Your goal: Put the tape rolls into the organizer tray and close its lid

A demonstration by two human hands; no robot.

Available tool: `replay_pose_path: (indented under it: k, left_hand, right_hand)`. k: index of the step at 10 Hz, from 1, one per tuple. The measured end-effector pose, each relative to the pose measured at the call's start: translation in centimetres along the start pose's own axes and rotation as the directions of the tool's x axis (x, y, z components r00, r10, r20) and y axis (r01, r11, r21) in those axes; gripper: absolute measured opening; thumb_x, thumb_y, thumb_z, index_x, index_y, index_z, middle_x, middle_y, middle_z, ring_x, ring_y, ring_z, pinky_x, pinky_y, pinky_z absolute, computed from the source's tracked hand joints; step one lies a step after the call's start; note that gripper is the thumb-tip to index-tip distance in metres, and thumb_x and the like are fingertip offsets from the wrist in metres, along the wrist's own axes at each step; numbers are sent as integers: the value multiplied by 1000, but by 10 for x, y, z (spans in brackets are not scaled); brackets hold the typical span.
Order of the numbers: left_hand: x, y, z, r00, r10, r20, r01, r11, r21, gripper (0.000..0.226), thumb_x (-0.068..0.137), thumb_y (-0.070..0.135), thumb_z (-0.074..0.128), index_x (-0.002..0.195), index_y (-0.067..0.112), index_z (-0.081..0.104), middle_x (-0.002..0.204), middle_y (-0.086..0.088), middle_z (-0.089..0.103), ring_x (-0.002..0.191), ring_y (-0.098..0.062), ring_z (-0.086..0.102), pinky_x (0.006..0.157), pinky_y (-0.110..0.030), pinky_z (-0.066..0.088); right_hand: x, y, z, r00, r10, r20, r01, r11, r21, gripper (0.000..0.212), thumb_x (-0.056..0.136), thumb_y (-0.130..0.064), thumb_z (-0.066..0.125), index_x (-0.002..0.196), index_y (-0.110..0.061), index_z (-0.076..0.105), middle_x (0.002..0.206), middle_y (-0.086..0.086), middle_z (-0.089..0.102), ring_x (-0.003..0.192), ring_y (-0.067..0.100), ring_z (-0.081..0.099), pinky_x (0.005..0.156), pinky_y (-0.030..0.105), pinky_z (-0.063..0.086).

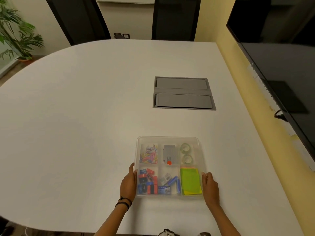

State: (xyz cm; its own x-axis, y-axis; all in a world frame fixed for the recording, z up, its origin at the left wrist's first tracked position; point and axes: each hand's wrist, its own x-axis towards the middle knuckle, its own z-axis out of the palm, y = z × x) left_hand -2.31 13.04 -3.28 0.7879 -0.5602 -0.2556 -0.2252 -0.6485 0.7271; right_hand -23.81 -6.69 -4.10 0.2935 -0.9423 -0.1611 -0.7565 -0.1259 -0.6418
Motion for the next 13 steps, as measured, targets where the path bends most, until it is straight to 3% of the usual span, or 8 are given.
replay_pose_path:
  k: [1, 2, 3, 4, 8, 10, 11, 13]
  left_hand:
    - [1, -9, 3, 999, -12, -42, 12, 1000, 7, 44, 98, 29, 36, 139, 15, 33, 94, 3, 61, 73, -14, 60, 74, -26, 53]
    - [-2, -8, 5, 989, 46, -141, -46, 999, 2, 43, 97, 29, 41, 137, 16, 36, 116, -5, 57, 98, -16, 57, 87, -35, 52]
    - [-4, -11, 18, 938, 333, -93, -294, 909, 296, 51, 95, 35, 35, 142, 19, 28, 143, -7, 36, 132, -16, 29, 114, -36, 19]
    - [-3, -19, 27, 928, 365, 70, -358, 827, 434, 55, 96, 48, 21, 147, 31, 10, 155, -6, 15, 143, -23, -1, 115, -38, -8]
    - [1, -29, 35, 949, 297, 106, -311, 824, 473, 68, 91, 58, 24, 148, 26, 8, 157, -3, -2, 143, -21, -13, 113, -27, -20]
    - [1, -28, 35, 951, 281, 128, -307, 821, 482, 68, 91, 61, 19, 148, 26, 9, 157, -4, 2, 143, -20, -13, 113, -31, -17]
    - [1, -28, 30, 949, 295, 113, -312, 817, 486, 69, 90, 64, 17, 148, 28, 12, 156, -5, 9, 143, -18, -9, 114, -37, -12]
    - [26, -5, 18, 892, 437, 119, -442, 785, 434, 61, 92, 58, 19, 146, 29, 14, 153, -2, 21, 141, -19, 15, 115, -34, -3]
  right_hand:
    - [-6, -6, -2, 1000, -24, -15, 24, 999, -40, 14, 94, -17, 43, 83, -12, 40, 61, 7, 53, 59, 31, 55, 58, 44, 50]
    - [-11, -5, 8, 981, -171, -96, 149, 967, -207, 23, 93, -11, 42, 114, -4, 47, 107, 21, 61, 99, 37, 57, 79, 47, 53]
    - [-20, -11, 19, 923, -375, 91, 380, 841, -385, 46, 96, -31, 13, 133, -14, 35, 137, 20, 43, 131, 29, 29, 109, 44, 26]
    - [-23, -2, 38, 866, -437, 242, 499, 741, -449, 51, 94, -38, -2, 143, -28, 11, 156, 5, 0, 143, 18, -11, 113, 39, -4]
    - [-26, -2, 40, 889, -355, 288, 457, 706, -541, 53, 92, -41, -2, 143, -31, 12, 151, 12, 25, 141, 24, 2, 112, 53, 1]
    - [-26, 1, 43, 884, -360, 300, 468, 696, -544, 53, 92, -38, -4, 143, -32, 6, 155, 7, 12, 142, 23, -4, 112, 53, 2]
    - [-19, 0, 44, 872, -395, 290, 489, 735, -469, 49, 93, -44, -3, 142, -35, 0, 154, -6, -18, 141, 14, -19, 112, 48, -5]
    - [12, -49, 29, 811, -491, 317, 569, 788, -234, 51, 87, -58, 0, 136, -47, -9, 154, 4, 6, 139, 9, -17, 114, 47, 3]
